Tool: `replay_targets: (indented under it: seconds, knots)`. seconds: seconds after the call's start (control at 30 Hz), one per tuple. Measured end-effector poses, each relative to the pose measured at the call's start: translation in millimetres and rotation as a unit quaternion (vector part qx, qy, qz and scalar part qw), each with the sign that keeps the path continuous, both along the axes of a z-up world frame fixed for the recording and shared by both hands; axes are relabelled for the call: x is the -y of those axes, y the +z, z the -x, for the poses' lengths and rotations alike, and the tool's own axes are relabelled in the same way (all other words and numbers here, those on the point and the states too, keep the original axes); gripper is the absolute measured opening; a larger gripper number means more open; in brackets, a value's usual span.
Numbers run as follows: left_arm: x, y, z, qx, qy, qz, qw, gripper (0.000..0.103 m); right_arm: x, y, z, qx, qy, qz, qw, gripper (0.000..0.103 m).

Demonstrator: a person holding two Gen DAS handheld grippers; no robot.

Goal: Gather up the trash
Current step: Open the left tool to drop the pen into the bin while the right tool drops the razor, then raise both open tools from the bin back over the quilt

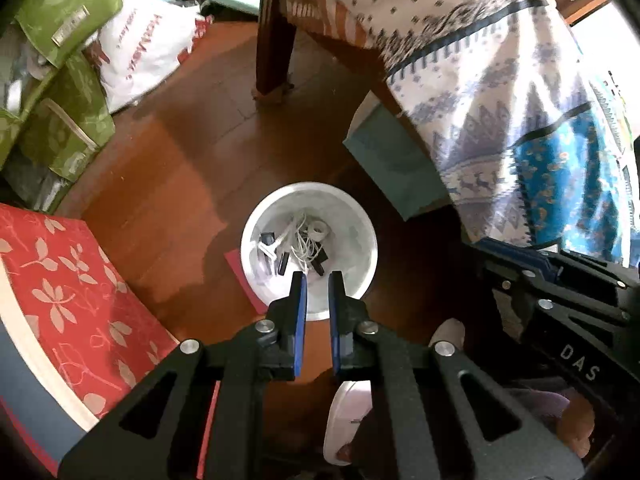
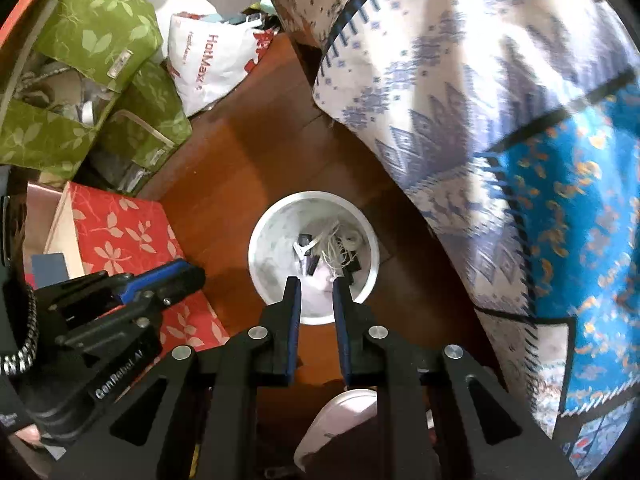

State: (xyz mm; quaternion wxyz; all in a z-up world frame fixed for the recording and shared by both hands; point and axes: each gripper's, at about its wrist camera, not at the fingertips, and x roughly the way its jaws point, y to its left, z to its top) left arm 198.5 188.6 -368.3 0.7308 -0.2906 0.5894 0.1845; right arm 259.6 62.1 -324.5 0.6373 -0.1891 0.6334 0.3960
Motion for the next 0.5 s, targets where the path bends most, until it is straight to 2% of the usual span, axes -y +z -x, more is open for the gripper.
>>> replay_targets:
  seconds: [0.27, 0.5]
  knots:
    - [17.2, 68.6, 11.6, 0.060, -0.002, -0.053, 0.9968, 0.009, 33.2, 69.1, 5.2, 0.069, -0.008, -0.059, 0.996, 0.015]
    - [42.6, 137.0, 20.4, 0.121, -0.011, -0.105, 0.9869, 0.016, 68.9, 136.5, 17.4, 0.150, -0.018, -0.118, 0.981, 0.015]
